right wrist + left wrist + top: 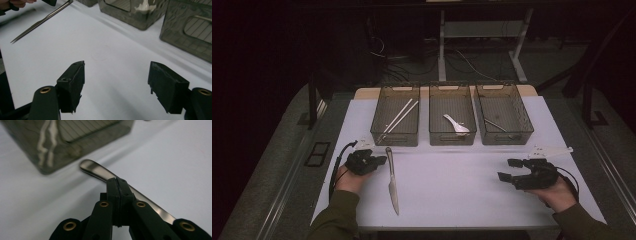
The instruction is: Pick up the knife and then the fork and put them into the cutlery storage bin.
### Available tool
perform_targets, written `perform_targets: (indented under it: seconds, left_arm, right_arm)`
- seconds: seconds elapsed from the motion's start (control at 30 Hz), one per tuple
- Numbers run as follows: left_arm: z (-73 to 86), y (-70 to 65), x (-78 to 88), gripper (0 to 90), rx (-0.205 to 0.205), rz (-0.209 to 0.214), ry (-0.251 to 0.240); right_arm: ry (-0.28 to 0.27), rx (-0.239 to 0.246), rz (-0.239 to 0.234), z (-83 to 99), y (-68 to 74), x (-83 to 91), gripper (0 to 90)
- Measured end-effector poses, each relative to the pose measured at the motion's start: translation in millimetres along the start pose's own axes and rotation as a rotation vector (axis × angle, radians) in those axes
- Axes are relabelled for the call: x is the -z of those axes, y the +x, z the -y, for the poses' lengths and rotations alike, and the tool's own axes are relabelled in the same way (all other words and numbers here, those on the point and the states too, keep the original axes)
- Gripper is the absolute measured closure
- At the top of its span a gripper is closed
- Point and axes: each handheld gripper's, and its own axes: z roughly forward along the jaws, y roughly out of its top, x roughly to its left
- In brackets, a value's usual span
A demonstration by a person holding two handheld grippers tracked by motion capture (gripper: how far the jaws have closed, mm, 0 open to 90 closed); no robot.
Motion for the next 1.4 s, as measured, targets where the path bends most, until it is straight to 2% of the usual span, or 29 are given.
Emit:
perform_targets:
  seconds: [0.13, 0.17, 0.23, 0.47, 0.53, 0.63, 0.9, 1.1, 1.13, 1.17, 1.33, 1.4]
  left_arm:
    - [8.6, -15.2, 2.7, 89.2, -0.041, 0.066, 0.042]
    - [9.3, -17.8, 2.1, 89.2, -0.065, 0.083, 0.063]
    - [10.8, -23.1, 1.2, 89.3, -0.080, 0.092, 0.073]
    - [16.9, -30.1, 4.6, 89.3, -0.063, 0.144, 0.070]
    - [16.8, -32.5, 2.4, 89.3, -0.043, 0.160, 0.055]
    - [13.2, -36.1, -2.6, 89.3, -0.061, 0.184, 0.059]
    - [-5.8, -46.7, -21.5, 89.3, -0.130, 0.194, 0.062]
    - [-10.8, -46.0, -27.4, 89.3, -0.138, 0.188, 0.053]
    - [-10.9, -46.8, -28.1, 89.3, -0.125, 0.185, 0.048]
    - [-12.1, -45.9, -28.8, 89.3, -0.138, 0.182, 0.049]
    - [-13.8, -45.4, -30.2, 89.3, -0.136, 0.179, 0.050]
    - [-14.4, -44.5, -28.6, 89.3, -0.150, 0.186, 0.039]
  right_arm:
    - [0.004, 0.010, 0.002, 3.7, 3.8, 0.4, 29.4]
    - [0.004, 0.009, 0.003, 3.7, 4.0, 0.6, 29.4]
    - [0.002, 0.014, 0.008, 3.4, 3.8, 0.6, 29.4]
    - [0.003, 0.004, 0.017, 3.6, 3.0, 0.6, 29.4]
    - [0.005, 0.003, 0.018, 3.6, 3.1, -0.2, 29.4]
    - [0.007, -0.004, 0.016, 3.3, 3.3, -0.4, 29.3]
    - [0.006, -0.008, 0.017, 3.2, 2.9, -0.5, 29.4]
    - [0.005, -0.009, 0.018, 3.4, 2.2, -0.1, 29.4]
    - [0.006, -0.009, 0.017, 3.2, 2.3, -0.1, 29.4]
    - [0.005, -0.008, 0.017, 3.1, 2.5, -0.4, 29.4]
    - [0.008, 0.003, 0.016, 2.9, 3.5, -1.2, 29.4]
    - [0.006, 0.007, 0.016, 3.1, 3.5, -1.3, 28.9]
